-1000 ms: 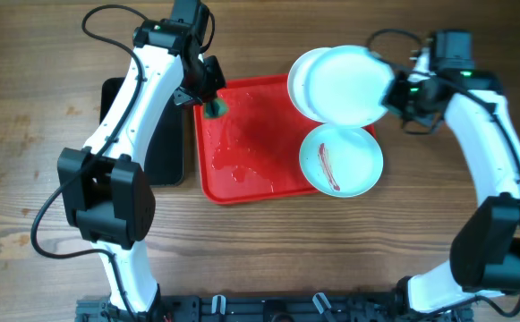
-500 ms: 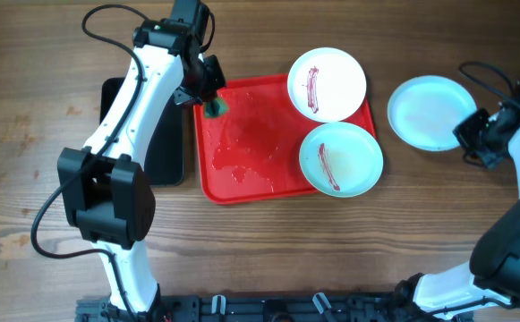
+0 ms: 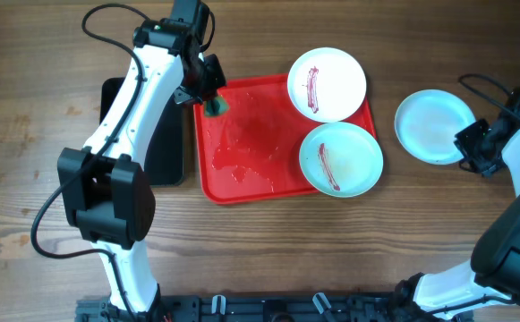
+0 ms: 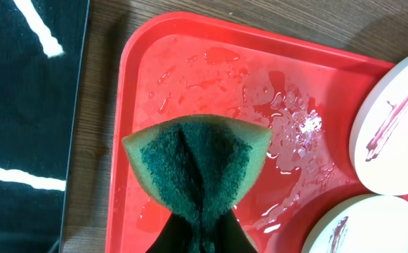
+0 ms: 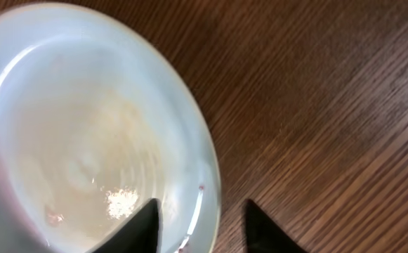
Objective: Clean dirty plates on tray and stack at the side
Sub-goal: 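Set the plate down on the table and open the right gripper, then grip the rim of the lower-right plate and drag it left on the tray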
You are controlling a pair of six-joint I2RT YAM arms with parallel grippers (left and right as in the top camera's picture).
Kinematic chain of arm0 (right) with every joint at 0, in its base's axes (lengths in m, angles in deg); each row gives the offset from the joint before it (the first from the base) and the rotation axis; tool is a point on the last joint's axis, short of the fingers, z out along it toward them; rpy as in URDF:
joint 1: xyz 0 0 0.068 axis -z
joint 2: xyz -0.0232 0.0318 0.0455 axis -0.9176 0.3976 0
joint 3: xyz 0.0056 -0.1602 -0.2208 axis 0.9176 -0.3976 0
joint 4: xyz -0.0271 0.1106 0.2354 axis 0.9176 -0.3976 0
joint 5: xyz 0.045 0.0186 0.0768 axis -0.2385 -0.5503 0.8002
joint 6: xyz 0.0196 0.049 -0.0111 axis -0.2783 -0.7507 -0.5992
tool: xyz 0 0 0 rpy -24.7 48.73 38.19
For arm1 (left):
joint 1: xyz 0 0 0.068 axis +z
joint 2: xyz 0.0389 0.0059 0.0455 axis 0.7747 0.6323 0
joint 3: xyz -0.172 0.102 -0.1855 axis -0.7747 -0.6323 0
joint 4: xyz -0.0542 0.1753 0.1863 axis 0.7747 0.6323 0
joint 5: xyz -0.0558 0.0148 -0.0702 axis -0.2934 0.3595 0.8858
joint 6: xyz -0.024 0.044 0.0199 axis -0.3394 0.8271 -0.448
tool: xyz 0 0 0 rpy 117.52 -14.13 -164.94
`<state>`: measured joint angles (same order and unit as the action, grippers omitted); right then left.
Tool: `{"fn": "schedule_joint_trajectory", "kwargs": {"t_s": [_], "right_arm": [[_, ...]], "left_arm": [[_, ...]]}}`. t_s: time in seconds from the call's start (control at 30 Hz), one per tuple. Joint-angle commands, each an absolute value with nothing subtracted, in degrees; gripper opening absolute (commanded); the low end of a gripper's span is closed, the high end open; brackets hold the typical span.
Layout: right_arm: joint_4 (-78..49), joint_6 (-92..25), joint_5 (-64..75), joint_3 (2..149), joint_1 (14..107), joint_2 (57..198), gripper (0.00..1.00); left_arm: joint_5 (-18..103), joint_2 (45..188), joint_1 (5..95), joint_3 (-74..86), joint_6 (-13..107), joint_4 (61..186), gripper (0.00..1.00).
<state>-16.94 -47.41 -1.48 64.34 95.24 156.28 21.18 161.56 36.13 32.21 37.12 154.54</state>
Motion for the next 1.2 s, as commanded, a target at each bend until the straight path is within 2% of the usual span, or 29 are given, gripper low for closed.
{"fn": "schedule_joint_trajectory", "kwargs": {"t_s": [0.0,0.27,0.53,0.83,1.03,1.17], "right_arm": [[-17.57,-45.53,1.06,64.91,95.13,157.11,0.47],[-27.61,-36.44,15.4,74.3,92.57,153.7,0.46],[-33.18,-32.14,17.1,74.92,81.88,152.21,0.47],[-34.34,-31.76,8.16,72.07,68.9,155.3,0.51],[-35.1,-27.2,5.56,72.05,67.72,159.73,0.46],[-35.04,-27.28,-0.71,72.05,67.72,160.45,0.47]], "left_arm": [[21.44,161.01,35.88,32.88,37.71,154.35,0.04],[21.42,161.01,35.88,32.88,37.71,154.21,0.04],[21.42,161.01,35.88,32.88,37.69,154.15,0.04],[21.42,161.01,35.88,32.88,37.69,154.13,0.04],[21.42,161.01,35.88,32.88,37.69,154.15,0.04],[21.42,161.01,35.88,32.88,37.71,154.15,0.04]]}}
